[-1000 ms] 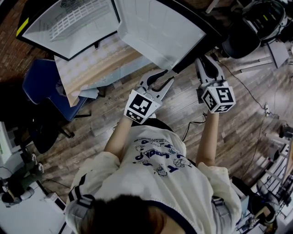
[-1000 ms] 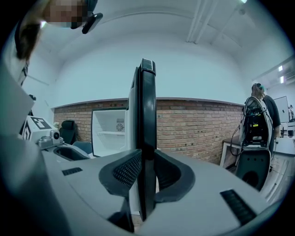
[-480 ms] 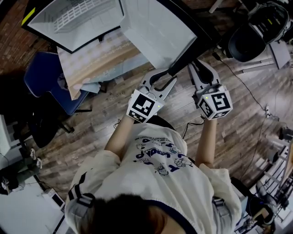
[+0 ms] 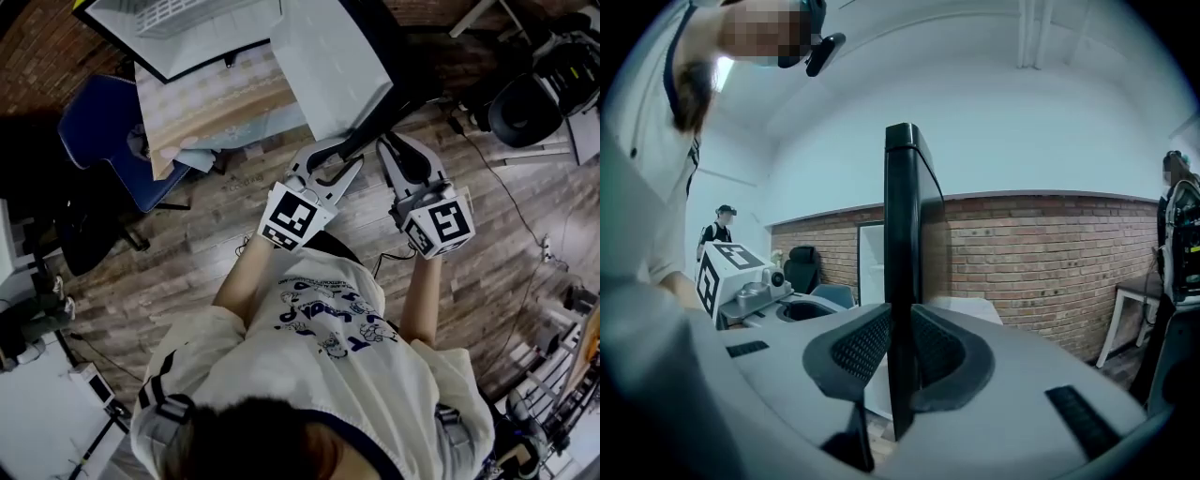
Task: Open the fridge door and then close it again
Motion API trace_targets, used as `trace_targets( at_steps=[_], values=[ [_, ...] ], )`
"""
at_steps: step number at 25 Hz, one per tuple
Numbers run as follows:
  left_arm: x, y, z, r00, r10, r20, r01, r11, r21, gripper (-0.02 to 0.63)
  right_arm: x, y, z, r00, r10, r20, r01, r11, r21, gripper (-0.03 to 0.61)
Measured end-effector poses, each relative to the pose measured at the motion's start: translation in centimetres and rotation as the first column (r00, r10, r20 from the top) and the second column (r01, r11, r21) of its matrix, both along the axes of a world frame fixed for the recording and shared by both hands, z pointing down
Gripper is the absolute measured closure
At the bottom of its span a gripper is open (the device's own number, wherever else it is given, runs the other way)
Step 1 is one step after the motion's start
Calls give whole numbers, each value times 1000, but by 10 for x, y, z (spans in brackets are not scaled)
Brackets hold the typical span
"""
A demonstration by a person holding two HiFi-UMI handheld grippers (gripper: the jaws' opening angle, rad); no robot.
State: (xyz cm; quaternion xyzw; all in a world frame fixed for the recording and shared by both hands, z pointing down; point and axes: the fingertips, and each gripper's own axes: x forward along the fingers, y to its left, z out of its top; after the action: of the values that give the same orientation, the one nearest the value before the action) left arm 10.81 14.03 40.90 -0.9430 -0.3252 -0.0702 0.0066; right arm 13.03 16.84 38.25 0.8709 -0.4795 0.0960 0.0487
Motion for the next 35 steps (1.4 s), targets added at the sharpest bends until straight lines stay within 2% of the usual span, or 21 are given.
trace_targets(
  at_steps=[9, 15, 21, 26, 32, 35],
  values=[
    [-22, -41, 5, 994, -114, 4, 113, 993, 11, 505, -43, -55, 3, 982, -185, 46, 182, 981, 65, 503],
    [-36, -84, 6, 969, -248, 13, 249, 969, -6, 505, -64, -97, 3, 946, -318, 62, 313, 946, 84, 506],
    [-50, -122, 6, 936, -352, 25, 352, 936, -5, 505, -83, -141, 2, 910, -411, 63, 405, 910, 83, 506],
    [-55, -164, 9, 892, -451, 30, 451, 893, -2, 497, -92, -183, 3, 878, -475, 60, 471, 879, 77, 506],
    [-58, -210, 8, 837, -546, 33, 546, 837, -14, 497, -99, -228, 2, 860, -507, 55, 502, 861, 80, 506],
    [-59, -234, 9, 817, -575, 32, 576, 817, -21, 497, -102, -252, 2, 859, -509, 54, 504, 860, 82, 506]
  ],
)
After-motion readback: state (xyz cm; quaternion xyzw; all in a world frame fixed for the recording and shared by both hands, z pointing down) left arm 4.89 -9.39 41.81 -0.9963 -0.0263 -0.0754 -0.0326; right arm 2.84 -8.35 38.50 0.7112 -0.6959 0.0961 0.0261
